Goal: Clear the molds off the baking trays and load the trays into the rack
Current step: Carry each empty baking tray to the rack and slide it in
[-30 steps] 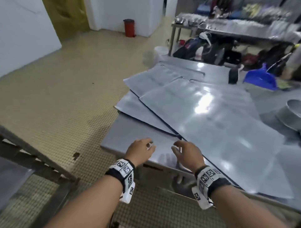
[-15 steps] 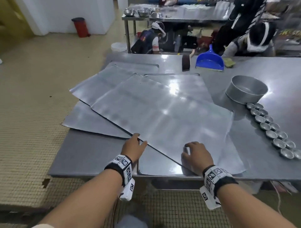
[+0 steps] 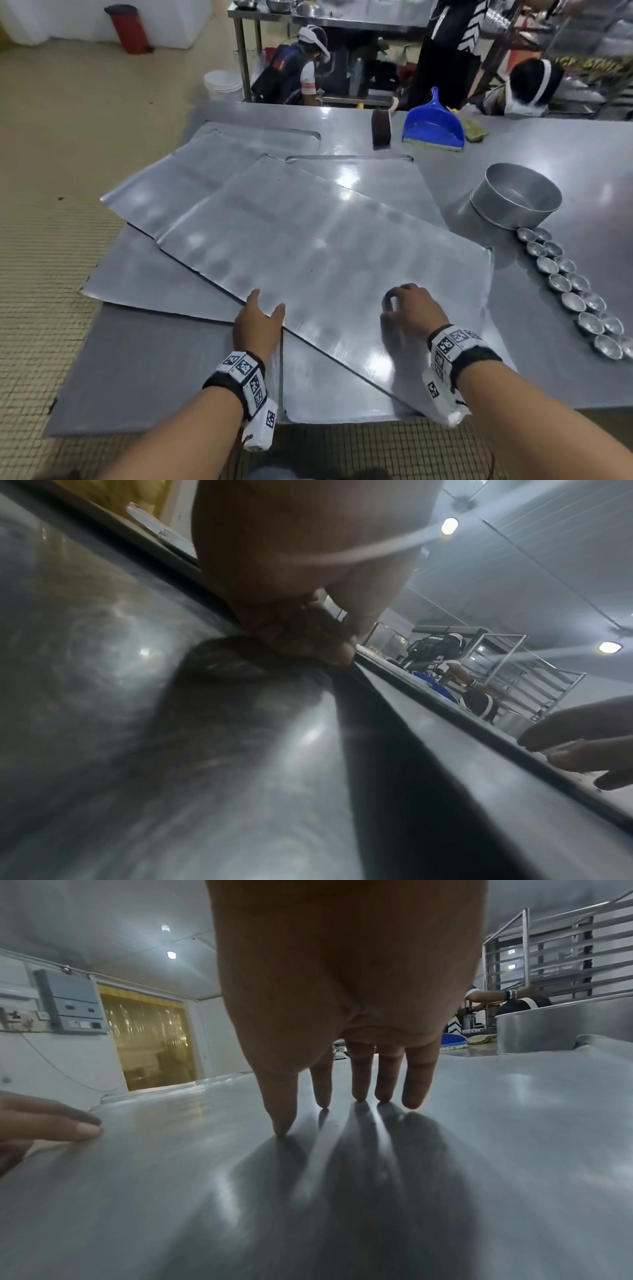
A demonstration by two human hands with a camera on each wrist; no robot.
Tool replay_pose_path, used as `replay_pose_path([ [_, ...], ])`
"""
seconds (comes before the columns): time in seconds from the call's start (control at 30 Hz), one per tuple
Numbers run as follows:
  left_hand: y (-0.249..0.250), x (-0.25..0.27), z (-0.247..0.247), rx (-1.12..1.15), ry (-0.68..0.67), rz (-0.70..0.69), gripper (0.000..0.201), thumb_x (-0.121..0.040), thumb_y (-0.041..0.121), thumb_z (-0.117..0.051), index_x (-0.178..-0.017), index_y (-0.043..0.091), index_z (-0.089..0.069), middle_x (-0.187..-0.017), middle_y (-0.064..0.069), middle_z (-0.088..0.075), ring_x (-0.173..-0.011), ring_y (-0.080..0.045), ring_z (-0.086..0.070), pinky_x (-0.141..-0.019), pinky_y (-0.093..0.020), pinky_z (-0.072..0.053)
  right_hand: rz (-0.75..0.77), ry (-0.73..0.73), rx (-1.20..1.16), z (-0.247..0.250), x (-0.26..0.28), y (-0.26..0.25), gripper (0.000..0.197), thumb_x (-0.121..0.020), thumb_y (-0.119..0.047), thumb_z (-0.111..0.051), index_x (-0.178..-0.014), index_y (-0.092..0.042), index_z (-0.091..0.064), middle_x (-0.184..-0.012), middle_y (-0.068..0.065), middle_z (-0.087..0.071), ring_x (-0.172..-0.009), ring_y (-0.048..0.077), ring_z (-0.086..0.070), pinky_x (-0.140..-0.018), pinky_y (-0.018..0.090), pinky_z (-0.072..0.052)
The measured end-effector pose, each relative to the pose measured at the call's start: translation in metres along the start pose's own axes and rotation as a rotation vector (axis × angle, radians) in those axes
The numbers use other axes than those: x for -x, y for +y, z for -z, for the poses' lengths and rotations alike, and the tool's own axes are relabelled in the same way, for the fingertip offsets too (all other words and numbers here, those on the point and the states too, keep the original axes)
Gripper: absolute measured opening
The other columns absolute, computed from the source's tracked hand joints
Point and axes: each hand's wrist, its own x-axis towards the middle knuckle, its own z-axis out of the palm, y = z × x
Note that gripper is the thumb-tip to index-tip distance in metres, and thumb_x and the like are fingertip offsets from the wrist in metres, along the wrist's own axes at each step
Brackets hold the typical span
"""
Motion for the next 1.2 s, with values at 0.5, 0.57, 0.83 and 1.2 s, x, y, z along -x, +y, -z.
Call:
replay_pose_path([
  [0.5, 0.006, 0.005, -0.01, -0.024, 0.094, 0.098, 0.086, -0.077, 0.073, -0.056, -0.152, 0.034, -0.036, -0.118, -0.013, -0.072, -0.104, -0.03, -0.068, -0.094, -0.04, -0.056, 0.226, -0.06, 0.133, 0.045, -0.134, 0.015, 0.038, -0.084, -0.04, -0.067, -0.121, -0.033, -0.065, -0.126, 0.006, -0.056, -0.12, 0.029, -0.053, -0.098, 0.038, -0.046],
  [0.57, 0.013, 0.01, -0.011, -0.056, 0.093, 0.124, 0.082, -0.085, 0.061, -0.064, -0.154, 0.03, -0.035, -0.131, -0.009, -0.065, -0.11, -0.028, -0.065, -0.097, -0.034, -0.053, 0.263, -0.069, 0.144, 0.054, -0.153, 0.023, 0.039, -0.084, -0.04, -0.068, -0.122, -0.033, -0.065, -0.127, 0.007, -0.057, -0.12, 0.031, -0.053, -0.098, 0.039, -0.047],
  [0.83, 0.04, 0.025, -0.025, -0.136, 0.124, 0.256, 0.079, -0.085, 0.041, -0.075, -0.153, 0.021, -0.039, -0.13, -0.011, -0.063, -0.11, -0.025, -0.06, -0.086, -0.024, -0.043, 0.332, -0.081, 0.151, 0.095, -0.232, 0.065, 0.066, -0.08, -0.045, -0.077, -0.139, -0.025, -0.055, -0.14, 0.013, -0.051, -0.128, 0.036, -0.049, -0.104, 0.045, -0.046],
  [1.2, 0.065, 0.058, -0.058, 0.107, 0.429, 0.482, 0.038, -0.08, 0.024, -0.082, -0.098, 0.015, -0.049, -0.089, 0.002, -0.057, -0.086, -0.021, -0.056, -0.073, -0.026, -0.038, 0.363, -0.031, 0.094, 0.102, -0.258, 0.068, 0.086, -0.077, -0.048, -0.077, -0.149, -0.021, -0.04, -0.14, 0.016, -0.052, -0.129, 0.041, -0.046, -0.102, 0.052, -0.046],
])
